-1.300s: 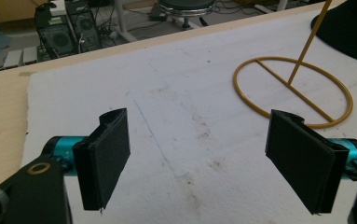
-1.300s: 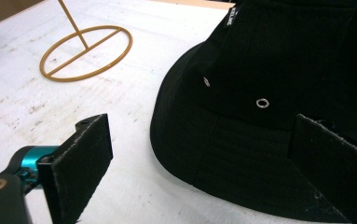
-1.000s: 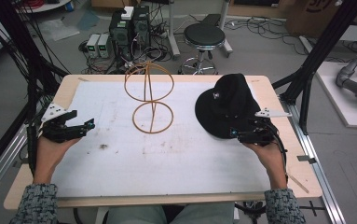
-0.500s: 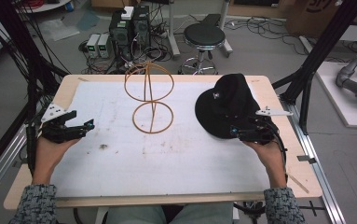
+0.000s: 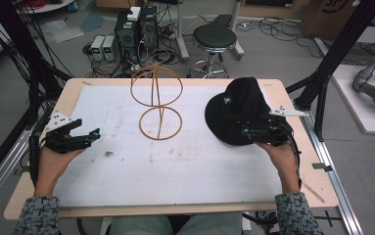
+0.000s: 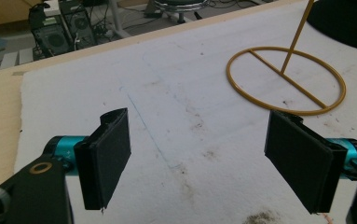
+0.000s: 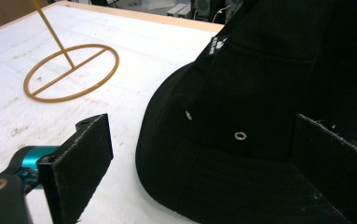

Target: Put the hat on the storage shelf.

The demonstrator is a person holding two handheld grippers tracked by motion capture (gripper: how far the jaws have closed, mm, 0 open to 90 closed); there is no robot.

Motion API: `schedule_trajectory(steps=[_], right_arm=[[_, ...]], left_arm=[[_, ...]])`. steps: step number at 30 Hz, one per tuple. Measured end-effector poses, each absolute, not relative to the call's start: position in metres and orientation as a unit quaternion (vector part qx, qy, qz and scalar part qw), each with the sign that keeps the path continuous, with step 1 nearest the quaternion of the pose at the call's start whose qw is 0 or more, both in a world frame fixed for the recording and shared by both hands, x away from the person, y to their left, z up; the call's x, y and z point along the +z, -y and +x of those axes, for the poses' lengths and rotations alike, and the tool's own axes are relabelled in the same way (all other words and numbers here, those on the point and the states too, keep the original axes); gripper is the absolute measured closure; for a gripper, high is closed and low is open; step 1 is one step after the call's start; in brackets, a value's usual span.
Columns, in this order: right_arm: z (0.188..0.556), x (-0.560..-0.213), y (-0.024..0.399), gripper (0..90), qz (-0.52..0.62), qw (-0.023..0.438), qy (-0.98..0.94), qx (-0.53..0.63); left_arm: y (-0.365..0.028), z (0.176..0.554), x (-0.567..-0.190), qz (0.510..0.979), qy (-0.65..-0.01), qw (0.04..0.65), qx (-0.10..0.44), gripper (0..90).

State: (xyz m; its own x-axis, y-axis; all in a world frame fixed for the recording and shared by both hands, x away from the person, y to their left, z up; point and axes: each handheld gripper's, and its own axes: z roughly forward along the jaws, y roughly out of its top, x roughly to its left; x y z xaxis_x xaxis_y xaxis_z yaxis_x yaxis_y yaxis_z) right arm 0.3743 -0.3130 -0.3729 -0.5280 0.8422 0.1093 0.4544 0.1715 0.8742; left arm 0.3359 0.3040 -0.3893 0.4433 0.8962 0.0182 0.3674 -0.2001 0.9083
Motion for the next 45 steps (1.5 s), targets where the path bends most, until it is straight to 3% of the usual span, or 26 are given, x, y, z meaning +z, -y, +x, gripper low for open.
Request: schedule_trajectory(steps=[19,39,41,45], right_arm=[[0.406,-0.342,0.315,6.6,0.441,0.252,-0.706,0.493],[0.439,-0.338,0.315,7.2,0.462,0.278,-0.664,0.519],[0.444,-0.337,0.315,14.3,0.458,0.282,-0.658,0.527],[0.449,-0.338,0.314,14.3,0.462,0.286,-0.652,0.529]], left_arm=[[-0.304,0.334,-0.389,0.714,-0.444,0.452,0.297,22.8],[-0.312,0.316,-0.391,0.713,-0.452,0.442,0.303,22.8],[-0.313,0.313,-0.391,0.711,-0.453,0.443,0.304,22.8],[-0.316,0.309,-0.391,0.71,-0.455,0.441,0.306,22.8]])
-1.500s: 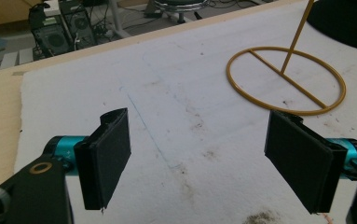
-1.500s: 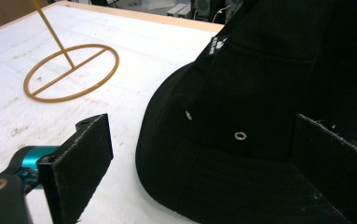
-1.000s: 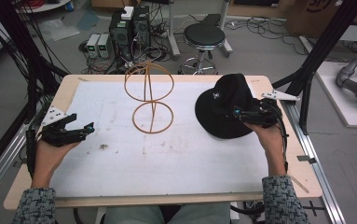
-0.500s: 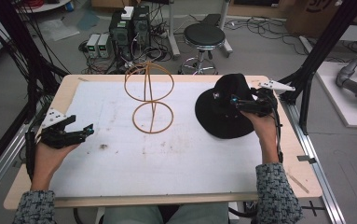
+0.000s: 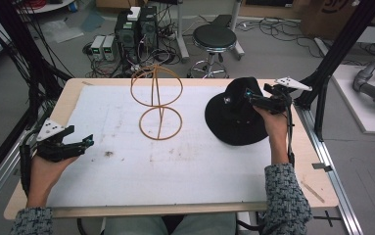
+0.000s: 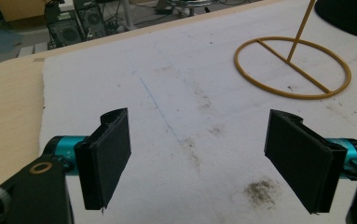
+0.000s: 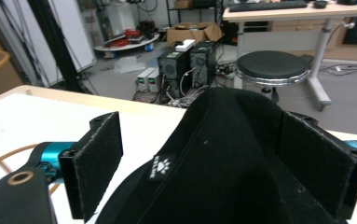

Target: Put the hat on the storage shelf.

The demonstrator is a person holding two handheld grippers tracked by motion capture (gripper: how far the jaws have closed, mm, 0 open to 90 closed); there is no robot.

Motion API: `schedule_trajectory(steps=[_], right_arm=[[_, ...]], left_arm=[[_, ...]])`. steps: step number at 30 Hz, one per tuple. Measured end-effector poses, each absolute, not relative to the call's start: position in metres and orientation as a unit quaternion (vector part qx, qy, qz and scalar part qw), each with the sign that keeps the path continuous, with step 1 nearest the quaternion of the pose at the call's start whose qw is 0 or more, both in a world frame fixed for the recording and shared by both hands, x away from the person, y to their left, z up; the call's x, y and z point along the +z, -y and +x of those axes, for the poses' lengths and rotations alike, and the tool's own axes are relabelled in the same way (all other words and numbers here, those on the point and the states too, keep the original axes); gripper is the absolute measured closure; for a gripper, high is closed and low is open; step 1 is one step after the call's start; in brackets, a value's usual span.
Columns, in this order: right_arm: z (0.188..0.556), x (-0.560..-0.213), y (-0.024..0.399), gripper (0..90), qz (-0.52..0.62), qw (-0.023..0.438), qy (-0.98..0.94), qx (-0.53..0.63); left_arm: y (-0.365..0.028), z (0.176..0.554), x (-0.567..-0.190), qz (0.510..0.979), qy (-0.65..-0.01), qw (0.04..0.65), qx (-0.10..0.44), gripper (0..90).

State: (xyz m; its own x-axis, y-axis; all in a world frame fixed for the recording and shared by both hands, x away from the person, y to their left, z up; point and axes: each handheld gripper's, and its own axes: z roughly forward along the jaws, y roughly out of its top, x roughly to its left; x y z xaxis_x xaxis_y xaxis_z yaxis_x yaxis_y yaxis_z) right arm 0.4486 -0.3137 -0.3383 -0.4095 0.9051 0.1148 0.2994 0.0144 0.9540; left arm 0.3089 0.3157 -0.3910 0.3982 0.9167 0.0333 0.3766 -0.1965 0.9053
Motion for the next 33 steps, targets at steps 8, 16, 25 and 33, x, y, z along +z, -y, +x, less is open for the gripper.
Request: schedule_trajectory(steps=[8,16,25,33], right_arm=[[0.464,-0.341,0.309,15.1,0.47,0.288,-0.651,0.522],[0.473,-0.346,0.313,24.1,0.484,0.299,-0.63,0.528],[0.48,-0.351,0.31,33.2,0.483,0.298,-0.634,0.525],[0.482,-0.354,0.307,43.9,0.482,0.299,-0.639,0.52]], left_arm=[[-0.321,0.301,-0.394,0.707,-0.465,0.438,0.305,22.9],[-0.328,0.291,-0.395,0.705,-0.47,0.432,0.31,22.9],[-0.334,0.284,-0.395,0.7,-0.476,0.431,0.311,22.9],[-0.337,0.281,-0.397,0.7,-0.479,0.428,0.312,22.9]])
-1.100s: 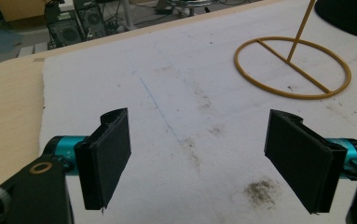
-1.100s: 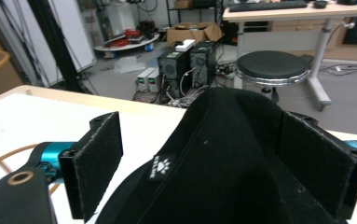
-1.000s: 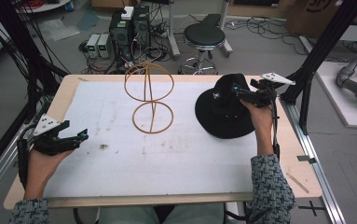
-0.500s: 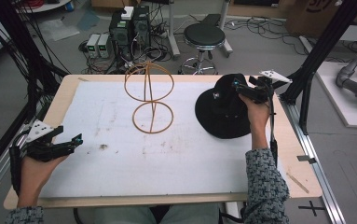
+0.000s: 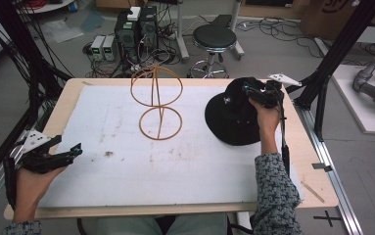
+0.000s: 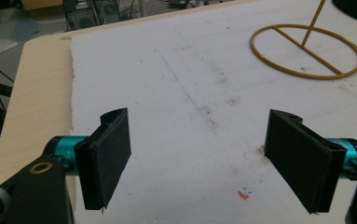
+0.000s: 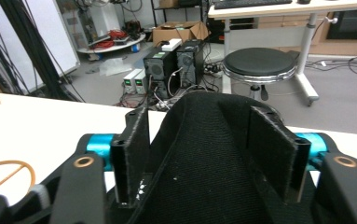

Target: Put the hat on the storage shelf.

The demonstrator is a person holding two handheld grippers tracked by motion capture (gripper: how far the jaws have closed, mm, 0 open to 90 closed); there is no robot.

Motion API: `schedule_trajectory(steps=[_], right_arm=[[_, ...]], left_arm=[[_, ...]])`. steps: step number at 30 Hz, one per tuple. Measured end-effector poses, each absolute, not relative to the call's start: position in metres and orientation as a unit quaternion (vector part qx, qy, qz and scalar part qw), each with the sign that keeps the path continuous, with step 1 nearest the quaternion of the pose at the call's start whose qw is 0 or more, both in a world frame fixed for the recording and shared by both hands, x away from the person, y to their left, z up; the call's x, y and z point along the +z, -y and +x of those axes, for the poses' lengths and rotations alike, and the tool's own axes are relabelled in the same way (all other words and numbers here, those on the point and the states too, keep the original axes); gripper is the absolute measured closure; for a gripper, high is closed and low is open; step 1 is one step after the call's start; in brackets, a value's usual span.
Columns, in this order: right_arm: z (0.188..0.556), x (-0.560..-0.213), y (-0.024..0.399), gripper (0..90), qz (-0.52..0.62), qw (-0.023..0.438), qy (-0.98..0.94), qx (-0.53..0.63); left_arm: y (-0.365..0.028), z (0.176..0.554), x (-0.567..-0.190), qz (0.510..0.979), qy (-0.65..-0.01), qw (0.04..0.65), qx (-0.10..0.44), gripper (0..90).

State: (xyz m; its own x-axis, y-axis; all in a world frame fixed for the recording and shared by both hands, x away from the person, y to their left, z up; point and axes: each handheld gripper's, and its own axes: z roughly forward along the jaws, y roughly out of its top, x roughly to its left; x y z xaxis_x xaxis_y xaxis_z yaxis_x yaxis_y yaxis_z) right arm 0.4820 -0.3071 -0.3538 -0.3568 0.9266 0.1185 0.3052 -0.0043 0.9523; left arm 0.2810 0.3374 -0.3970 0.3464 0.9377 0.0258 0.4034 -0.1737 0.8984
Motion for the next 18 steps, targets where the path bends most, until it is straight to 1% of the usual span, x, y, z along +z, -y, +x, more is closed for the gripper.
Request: schedule_trajectory(steps=[1,5,7,12,13,14,15,16,18], right_arm=[[0.482,-0.3538,0.3071,43.9,0.482,0.299,-0.639,0.52],[0.4831,-0.3557,0.3061,50.1,0.482,0.296,-0.644,0.515],[0.4825,-0.3553,0.3056,56.6,0.481,0.3,-0.646,0.512],[0.4822,-0.3561,0.3048,66.6,0.481,0.297,-0.652,0.506],[0.4822,-0.3561,0.3048,66.6,0.481,0.297,-0.652,0.506],[0.482,-0.3562,0.3052,69.6,0.481,0.298,-0.653,0.504],[0.482,-0.3562,0.3052,69.6,0.481,0.298,-0.653,0.504],[0.4807,-0.3555,0.305,73.7,0.48,0.305,-0.652,0.501],[0.4797,-0.3546,0.3046,77.3,0.479,0.309,-0.651,0.501]], left_arm=[[-0.3375,0.2809,-0.397,0.7,-0.479,0.428,0.312,22.9],[-0.3376,0.2806,-0.3968,0.701,-0.478,0.427,0.312,23.0],[-0.3376,0.2804,-0.3966,0.701,-0.478,0.427,0.313,23.0],[-0.3376,0.28,-0.3963,0.701,-0.478,0.428,0.312,23.0],[-0.3374,0.2799,-0.3962,0.7,-0.478,0.43,0.313,23.0],[-0.3373,0.2798,-0.396,0.7,-0.477,0.43,0.313,23.0],[-0.3373,0.2797,-0.3959,0.699,-0.478,0.429,0.314,23.0],[-0.3376,0.2797,-0.3958,0.699,-0.479,0.429,0.314,23.0],[-0.3382,0.2797,-0.396,0.699,-0.479,0.429,0.314,23.0]])
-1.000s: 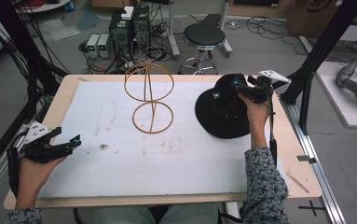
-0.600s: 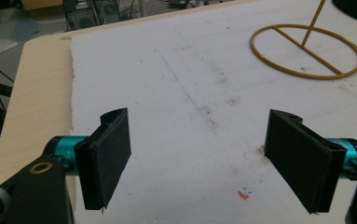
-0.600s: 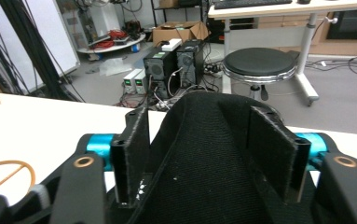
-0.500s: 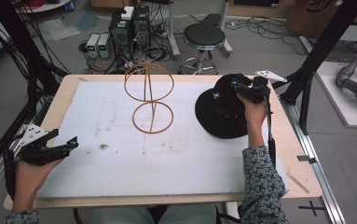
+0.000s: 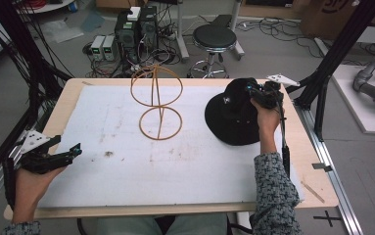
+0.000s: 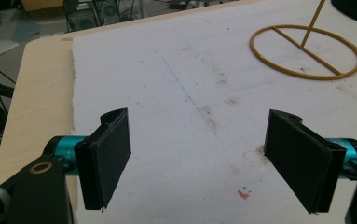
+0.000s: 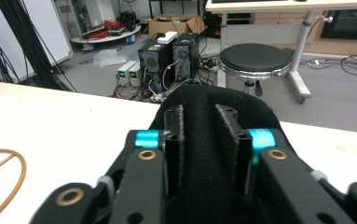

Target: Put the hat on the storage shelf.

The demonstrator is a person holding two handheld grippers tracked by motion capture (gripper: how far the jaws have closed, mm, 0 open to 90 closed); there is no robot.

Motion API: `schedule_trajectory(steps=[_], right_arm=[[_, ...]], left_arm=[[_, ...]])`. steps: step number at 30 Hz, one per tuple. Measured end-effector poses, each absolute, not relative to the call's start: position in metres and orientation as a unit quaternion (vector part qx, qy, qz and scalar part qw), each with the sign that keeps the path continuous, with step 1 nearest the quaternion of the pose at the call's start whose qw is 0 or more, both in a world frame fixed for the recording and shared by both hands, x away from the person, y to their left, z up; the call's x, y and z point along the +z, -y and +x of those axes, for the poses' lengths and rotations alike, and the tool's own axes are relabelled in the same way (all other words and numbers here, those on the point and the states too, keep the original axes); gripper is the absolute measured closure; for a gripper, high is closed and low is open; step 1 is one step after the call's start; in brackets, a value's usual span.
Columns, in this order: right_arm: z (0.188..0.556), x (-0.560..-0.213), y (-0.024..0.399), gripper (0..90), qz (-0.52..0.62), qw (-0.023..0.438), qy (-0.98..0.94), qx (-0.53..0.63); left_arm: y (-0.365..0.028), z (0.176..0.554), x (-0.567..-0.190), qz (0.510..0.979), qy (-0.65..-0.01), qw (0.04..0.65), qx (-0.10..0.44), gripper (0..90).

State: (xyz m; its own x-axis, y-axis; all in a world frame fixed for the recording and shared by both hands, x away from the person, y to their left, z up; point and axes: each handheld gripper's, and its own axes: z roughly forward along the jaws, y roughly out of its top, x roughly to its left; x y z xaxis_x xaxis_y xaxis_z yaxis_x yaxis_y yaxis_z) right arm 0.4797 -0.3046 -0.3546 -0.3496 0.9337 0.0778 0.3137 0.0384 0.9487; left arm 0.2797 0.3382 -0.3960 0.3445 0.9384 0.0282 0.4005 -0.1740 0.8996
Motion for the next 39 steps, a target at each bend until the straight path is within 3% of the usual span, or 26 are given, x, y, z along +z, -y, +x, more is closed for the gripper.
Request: schedule_trajectory(steps=[5,11,31,39], right_arm=[[0.478,-0.353,0.301,84.4,0.472,0.318,-0.655,0.497],[0.475,-0.349,0.297,86.8,0.466,0.32,-0.651,0.506],[0.448,-0.32,0.301,87.3,0.444,0.307,-0.616,0.574],[0.441,-0.294,0.3,87.3,0.434,0.31,-0.611,0.585]], left_arm=[[-0.339,0.28,-0.396,0.699,-0.479,0.428,0.314,23.0],[-0.339,0.28,-0.396,0.699,-0.479,0.429,0.314,23.0],[-0.34,0.289,-0.395,0.699,-0.476,0.435,0.309,23.0],[-0.338,0.3,-0.395,0.705,-0.47,0.434,0.306,23.0]])
